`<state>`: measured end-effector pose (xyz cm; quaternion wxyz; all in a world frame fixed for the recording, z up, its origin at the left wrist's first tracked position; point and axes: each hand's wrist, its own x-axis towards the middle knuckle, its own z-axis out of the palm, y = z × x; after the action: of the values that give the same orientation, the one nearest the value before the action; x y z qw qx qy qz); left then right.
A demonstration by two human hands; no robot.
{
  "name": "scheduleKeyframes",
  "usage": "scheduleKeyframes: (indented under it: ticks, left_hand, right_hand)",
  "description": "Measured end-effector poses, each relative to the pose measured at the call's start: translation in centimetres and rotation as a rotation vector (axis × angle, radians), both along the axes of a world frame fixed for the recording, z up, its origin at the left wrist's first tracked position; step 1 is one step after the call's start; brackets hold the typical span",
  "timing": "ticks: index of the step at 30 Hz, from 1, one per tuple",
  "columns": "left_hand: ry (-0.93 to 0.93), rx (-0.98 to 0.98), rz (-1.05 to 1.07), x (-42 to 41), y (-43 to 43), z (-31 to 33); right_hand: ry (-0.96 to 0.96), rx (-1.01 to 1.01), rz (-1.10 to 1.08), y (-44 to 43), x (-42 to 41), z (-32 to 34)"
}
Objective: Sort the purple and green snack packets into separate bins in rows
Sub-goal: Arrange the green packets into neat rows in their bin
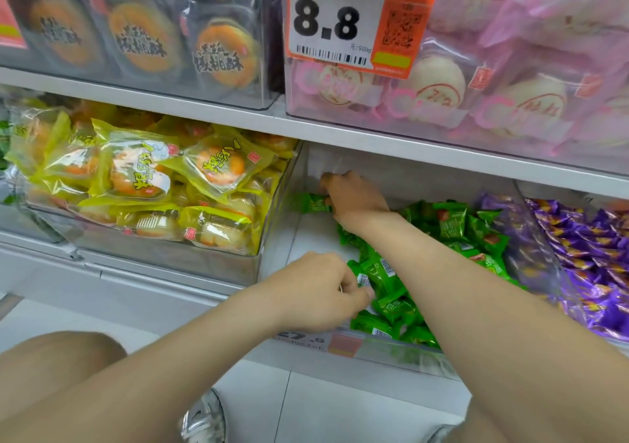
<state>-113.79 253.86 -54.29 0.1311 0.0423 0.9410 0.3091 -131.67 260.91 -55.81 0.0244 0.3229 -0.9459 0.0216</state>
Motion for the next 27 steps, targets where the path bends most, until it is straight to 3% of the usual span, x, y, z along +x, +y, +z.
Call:
scheduleKeyframes:
  ticks: [8,18,21,23,27]
  left_hand:
    - [0.107,0.065,-0.095,1.3,0.1,0.3]
    - [0.258,-0.086,-0.146,2.1,0.4,0.6]
    - [0.392,-0.168,-0.122,2.3,-0.2,1.6]
    - [0.546,-0.246,-0.109,2.2,-1.0,2.4]
    - [0.814,-0.367,0.03,1.9,-3.0,3.1]
  right_hand:
    - [0.162,0.036,-0.012,0.9,0.0,0.3]
    - [-0.257,-0.101,-0.002,4.1,0.9,1.2]
    - [-0.275,-0.155,0.014,4.7,0.9,1.2]
    - [-0.266,-0.285,-0.039,5.2,1.0,1.8]
    - [-0.433,-0.809,-0.162,5.9,2.7,3.5]
